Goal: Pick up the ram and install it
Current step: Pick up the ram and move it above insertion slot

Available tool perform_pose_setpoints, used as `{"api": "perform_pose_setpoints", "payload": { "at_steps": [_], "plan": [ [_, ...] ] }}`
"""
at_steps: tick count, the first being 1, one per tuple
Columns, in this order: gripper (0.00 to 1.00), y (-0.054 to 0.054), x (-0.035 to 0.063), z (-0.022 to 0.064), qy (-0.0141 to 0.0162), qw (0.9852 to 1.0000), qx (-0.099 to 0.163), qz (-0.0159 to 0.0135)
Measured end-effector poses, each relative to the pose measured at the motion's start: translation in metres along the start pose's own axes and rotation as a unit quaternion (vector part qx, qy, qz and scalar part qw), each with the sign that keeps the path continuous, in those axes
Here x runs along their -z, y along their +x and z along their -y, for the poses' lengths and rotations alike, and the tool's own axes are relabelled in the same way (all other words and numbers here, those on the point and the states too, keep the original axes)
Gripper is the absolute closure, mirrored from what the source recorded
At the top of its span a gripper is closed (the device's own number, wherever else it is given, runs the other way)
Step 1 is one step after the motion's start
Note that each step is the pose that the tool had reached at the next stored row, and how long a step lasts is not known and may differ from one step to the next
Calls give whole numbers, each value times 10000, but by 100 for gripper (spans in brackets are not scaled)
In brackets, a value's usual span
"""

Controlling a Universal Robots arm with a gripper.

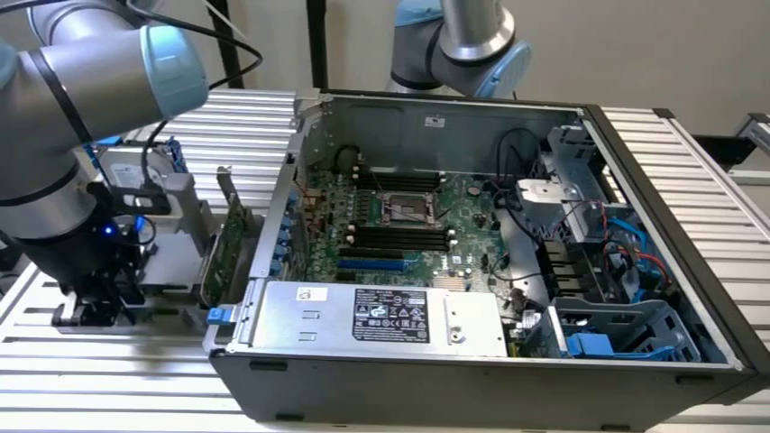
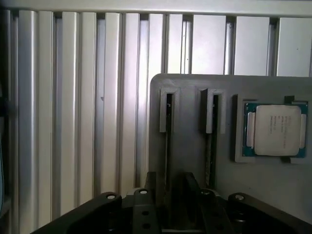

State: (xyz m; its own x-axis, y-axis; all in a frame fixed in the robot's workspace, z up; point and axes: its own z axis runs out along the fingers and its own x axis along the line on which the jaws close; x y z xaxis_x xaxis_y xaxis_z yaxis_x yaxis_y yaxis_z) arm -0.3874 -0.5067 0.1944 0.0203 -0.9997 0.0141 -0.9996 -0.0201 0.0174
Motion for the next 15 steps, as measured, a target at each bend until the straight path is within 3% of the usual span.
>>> {"api": "perform_pose_setpoints", "payload": {
  "at_steps": [2,3,15],
  "plan": [
    [0,-13,0,1,0,10000,3,0],
    [100,-15,0,1,0,10000,5,-1],
    [100,-9,1,0,-1,10000,6,-9]
  ]
}}
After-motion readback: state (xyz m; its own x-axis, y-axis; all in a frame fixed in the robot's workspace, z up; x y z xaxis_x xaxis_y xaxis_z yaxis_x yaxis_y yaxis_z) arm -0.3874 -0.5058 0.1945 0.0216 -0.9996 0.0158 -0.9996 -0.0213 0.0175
